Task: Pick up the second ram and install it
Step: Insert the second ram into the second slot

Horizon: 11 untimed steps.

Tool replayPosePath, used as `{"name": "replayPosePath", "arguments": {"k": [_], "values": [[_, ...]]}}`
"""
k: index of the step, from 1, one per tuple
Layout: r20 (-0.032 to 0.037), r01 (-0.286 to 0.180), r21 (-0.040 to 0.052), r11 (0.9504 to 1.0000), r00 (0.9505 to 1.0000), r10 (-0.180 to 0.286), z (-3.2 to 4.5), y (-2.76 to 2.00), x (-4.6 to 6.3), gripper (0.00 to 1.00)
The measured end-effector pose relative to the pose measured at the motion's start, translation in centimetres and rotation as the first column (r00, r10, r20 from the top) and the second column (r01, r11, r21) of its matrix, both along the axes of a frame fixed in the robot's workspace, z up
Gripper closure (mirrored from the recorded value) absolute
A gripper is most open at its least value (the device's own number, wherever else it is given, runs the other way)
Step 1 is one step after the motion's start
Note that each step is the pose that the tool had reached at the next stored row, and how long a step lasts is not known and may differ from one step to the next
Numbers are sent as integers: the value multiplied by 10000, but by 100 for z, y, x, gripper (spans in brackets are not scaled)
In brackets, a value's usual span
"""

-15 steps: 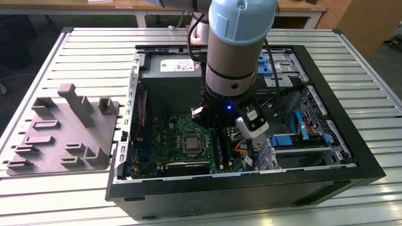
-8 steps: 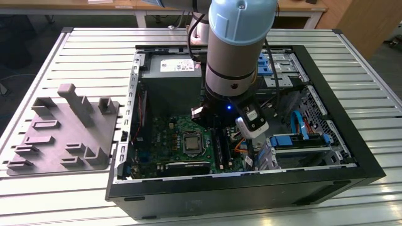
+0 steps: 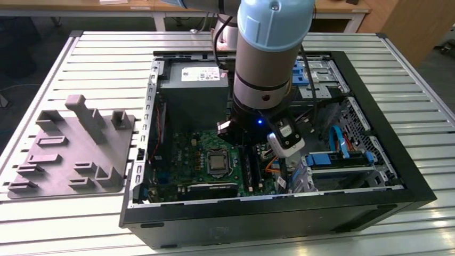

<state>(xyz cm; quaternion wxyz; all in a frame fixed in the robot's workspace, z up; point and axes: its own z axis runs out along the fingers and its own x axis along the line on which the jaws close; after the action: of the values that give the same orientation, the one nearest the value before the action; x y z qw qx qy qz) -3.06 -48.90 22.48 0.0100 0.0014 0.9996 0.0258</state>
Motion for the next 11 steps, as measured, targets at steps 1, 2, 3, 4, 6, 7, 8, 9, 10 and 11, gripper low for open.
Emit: {"name": "replayPosePath", "arguments": {"k": [1, 2, 3, 4, 6, 7, 8, 9, 10, 11], "values": [[0, -1, 0, 10000, 10000, 1, 0, 0, 0, 89], [0, -1, 1, 10000, 10000, 1, 0, 0, 1, 89], [0, 1, 2, 10000, 10000, -1, -1, 0, 3, 89], [0, 13, 2, 10000, 10000, -13, -1, 0, 12, 89], [0, 35, 2, 10000, 10000, -35, -2, 0, 20, 89], [0, 35, 2, 10000, 10000, -35, -2, 0, 20, 89], [1, 35, 2, 10000, 10000, -35, -2, 0, 21, 89], [0, 35, 4, 10000, 10000, -35, -1, 0, 20, 89], [0, 35, 4, 10000, 10000, -35, -1, 0, 20, 89], [0, 34, 3, 10000, 10000, -34, -1, 0, 19, 89]]}}
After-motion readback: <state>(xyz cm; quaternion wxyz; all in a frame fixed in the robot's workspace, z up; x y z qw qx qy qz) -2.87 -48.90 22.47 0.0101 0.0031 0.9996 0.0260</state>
